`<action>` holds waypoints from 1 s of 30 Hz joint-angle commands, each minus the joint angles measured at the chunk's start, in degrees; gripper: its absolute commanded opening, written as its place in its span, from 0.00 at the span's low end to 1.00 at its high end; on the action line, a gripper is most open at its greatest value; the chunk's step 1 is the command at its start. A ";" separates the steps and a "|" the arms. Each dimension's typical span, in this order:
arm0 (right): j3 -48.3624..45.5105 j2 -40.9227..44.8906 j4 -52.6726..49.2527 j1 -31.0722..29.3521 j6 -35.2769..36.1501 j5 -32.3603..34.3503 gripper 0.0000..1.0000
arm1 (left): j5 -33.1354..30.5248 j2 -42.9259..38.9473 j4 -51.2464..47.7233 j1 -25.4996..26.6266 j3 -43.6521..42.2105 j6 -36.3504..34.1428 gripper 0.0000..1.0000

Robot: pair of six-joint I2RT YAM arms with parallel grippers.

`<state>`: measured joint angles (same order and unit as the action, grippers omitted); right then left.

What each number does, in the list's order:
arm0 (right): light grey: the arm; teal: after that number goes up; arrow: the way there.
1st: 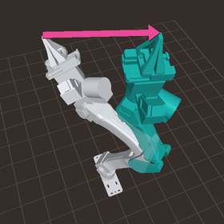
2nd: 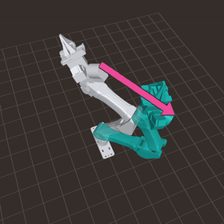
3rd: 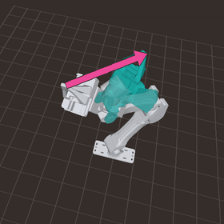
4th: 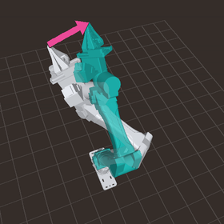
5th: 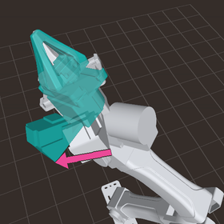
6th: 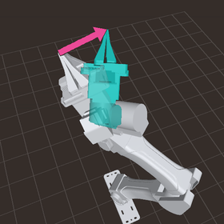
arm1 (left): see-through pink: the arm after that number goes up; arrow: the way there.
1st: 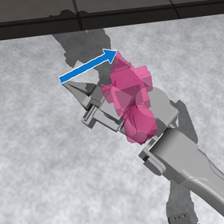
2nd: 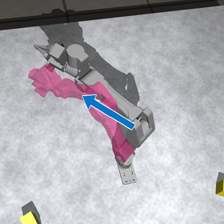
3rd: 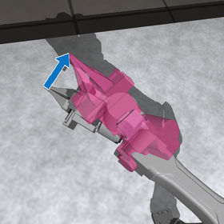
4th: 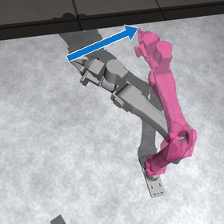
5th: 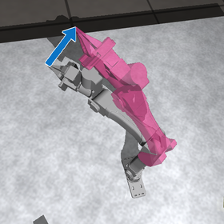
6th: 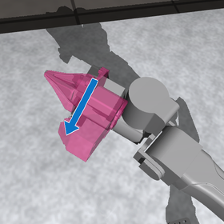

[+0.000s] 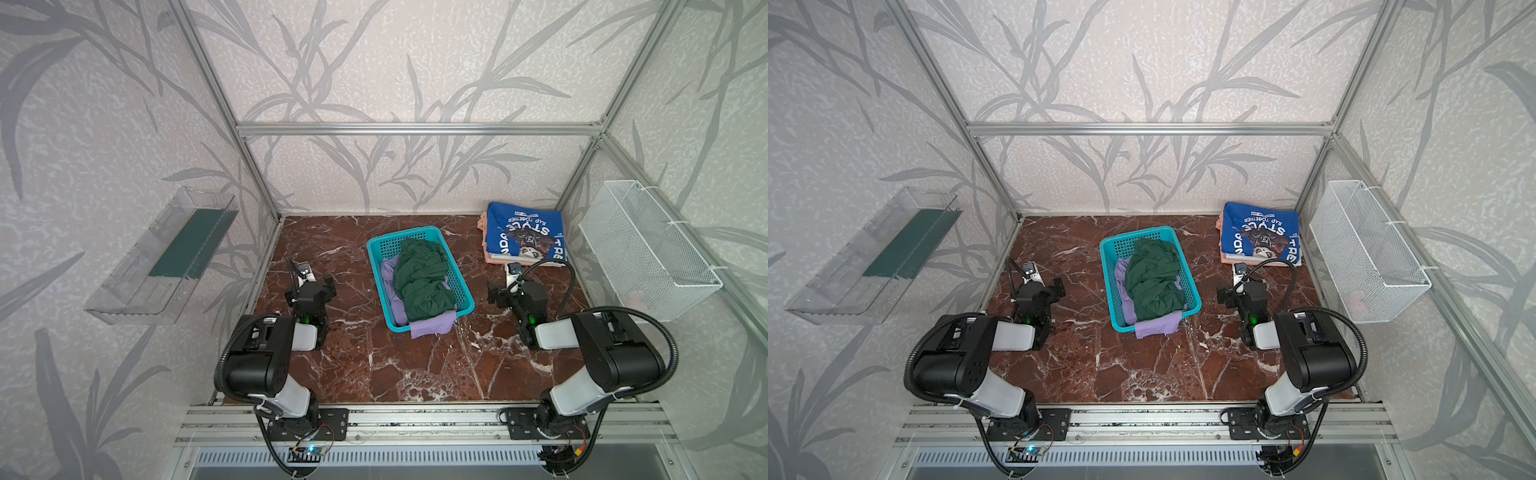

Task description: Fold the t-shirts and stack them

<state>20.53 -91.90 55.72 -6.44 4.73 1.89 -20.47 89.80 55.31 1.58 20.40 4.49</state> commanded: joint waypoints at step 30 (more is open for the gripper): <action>18.72 29.87 -57.85 -17.93 -22.63 20.02 0.99 | -6.29 -28.53 -29.46 9.74 2.69 7.17 0.99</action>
<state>37.30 -62.33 12.03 -21.69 -11.94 23.99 -22.76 63.35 34.63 8.21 20.64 8.49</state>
